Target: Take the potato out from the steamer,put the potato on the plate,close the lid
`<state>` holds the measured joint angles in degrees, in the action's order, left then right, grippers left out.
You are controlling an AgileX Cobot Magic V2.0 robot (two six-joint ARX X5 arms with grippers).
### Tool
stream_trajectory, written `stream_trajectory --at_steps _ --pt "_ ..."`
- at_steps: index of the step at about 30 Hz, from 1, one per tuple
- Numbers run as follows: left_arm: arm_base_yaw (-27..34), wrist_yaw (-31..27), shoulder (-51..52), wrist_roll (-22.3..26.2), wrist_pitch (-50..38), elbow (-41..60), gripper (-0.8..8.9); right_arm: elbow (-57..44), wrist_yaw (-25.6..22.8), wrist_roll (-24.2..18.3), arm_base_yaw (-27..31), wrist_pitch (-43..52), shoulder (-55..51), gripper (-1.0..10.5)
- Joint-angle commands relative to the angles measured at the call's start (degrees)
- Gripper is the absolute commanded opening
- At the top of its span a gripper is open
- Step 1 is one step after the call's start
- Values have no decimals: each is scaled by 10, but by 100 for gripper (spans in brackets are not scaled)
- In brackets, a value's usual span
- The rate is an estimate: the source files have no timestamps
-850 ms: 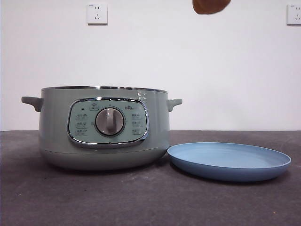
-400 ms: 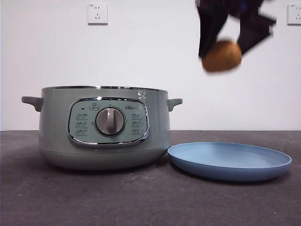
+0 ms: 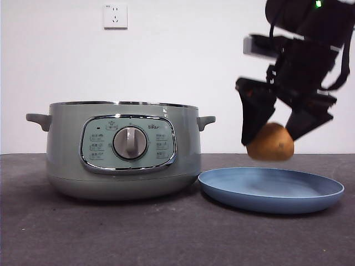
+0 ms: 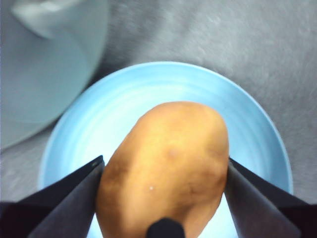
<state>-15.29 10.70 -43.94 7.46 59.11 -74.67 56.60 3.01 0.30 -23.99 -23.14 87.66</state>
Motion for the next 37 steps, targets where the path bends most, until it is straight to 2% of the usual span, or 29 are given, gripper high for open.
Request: stream_trajectory --at_steps 1,8,13,15,20,23,27,30,34,37 --pt "-1 3 -1 2 -24 -8 -9 -21 1 14 -1 33 21 -19" --pt "-1 6 -13 2 -25 -8 -9 -24 1 15 -1 69 81 -19" --pt "-1 30 -14 2 -27 -8 -9 -24 1 29 -1 65 101 -10" --pt "-1 30 -15 2 -35 -8 -9 -24 0 33 -1 65 100 72" --pt "-1 32 -28 2 -52 -8 -9 -24 0 33 -1 59 91 425" --pt "-1 36 -43 3 -58 -8 -9 -24 -2 33 -1 58 79 546" --pt "-2 63 -69 3 -89 -8 -9 -24 -4 33 -1 57 54 572" --pt "-2 63 -92 3 -120 -8 -9 -24 -4 33 0 55 26 572" --pt "-3 93 -133 4 -156 -8 -9 -24 -4 33 0 49 -28 572" --pt "-9 91 -168 11 -188 -8 -9 -23 -4 35 0 33 -80 572"
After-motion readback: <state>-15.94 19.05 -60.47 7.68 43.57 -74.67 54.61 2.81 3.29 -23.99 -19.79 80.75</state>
